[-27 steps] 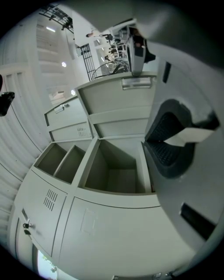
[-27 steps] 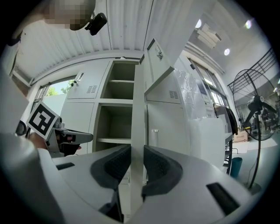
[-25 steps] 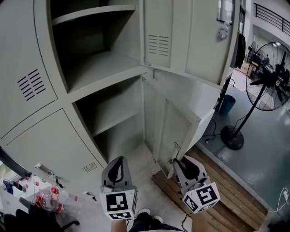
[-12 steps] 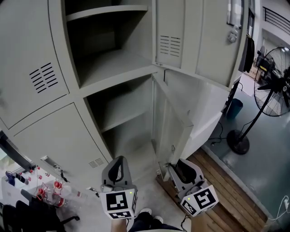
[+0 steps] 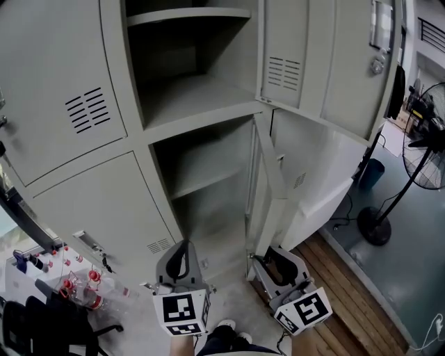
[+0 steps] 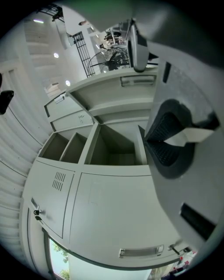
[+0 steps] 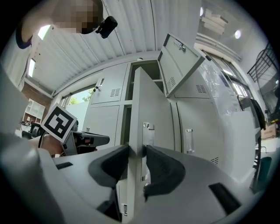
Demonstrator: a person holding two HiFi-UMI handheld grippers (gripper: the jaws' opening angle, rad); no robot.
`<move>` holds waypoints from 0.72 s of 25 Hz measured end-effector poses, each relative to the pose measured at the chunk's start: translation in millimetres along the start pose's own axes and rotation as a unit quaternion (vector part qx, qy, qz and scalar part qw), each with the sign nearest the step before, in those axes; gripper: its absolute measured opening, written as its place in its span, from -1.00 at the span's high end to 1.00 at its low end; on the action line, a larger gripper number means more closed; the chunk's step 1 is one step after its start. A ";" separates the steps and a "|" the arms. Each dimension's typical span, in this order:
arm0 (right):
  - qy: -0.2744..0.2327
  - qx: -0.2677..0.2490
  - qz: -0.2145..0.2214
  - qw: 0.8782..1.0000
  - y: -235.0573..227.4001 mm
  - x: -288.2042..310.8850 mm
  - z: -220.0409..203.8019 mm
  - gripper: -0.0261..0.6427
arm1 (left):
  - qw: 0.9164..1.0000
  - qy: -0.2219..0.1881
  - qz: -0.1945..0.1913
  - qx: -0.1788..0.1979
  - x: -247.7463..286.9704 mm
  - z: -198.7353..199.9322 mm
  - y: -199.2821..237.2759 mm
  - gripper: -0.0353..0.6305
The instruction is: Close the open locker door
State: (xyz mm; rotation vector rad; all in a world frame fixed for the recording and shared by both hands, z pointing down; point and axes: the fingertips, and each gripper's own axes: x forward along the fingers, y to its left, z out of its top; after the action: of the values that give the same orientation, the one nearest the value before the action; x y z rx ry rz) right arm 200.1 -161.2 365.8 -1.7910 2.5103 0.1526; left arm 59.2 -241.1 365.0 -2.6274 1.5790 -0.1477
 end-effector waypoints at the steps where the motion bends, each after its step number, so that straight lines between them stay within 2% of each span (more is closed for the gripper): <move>1: 0.000 -0.001 0.008 1.000 3.9 2.8 -0.1 0.51 | 1.000 0.001 0.003 0.001 -0.9 -0.5 2.5 0.89; 8: 0.001 -0.008 0.044 0.999 26.2 25.7 -2.3 0.53 | 1.000 0.004 0.022 0.000 -7.2 -4.9 19.0 0.89; 18: 0.001 -0.013 0.060 0.998 44.4 52.0 -4.4 0.53 | 0.998 0.009 0.061 -0.008 -15.9 -10.2 55.2 0.89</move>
State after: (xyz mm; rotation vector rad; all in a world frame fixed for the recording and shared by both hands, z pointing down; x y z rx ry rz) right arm 141.2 -196.3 367.1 -1.6496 2.6301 0.1886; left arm 2.1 -253.1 368.2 -2.5387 1.7486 -0.1533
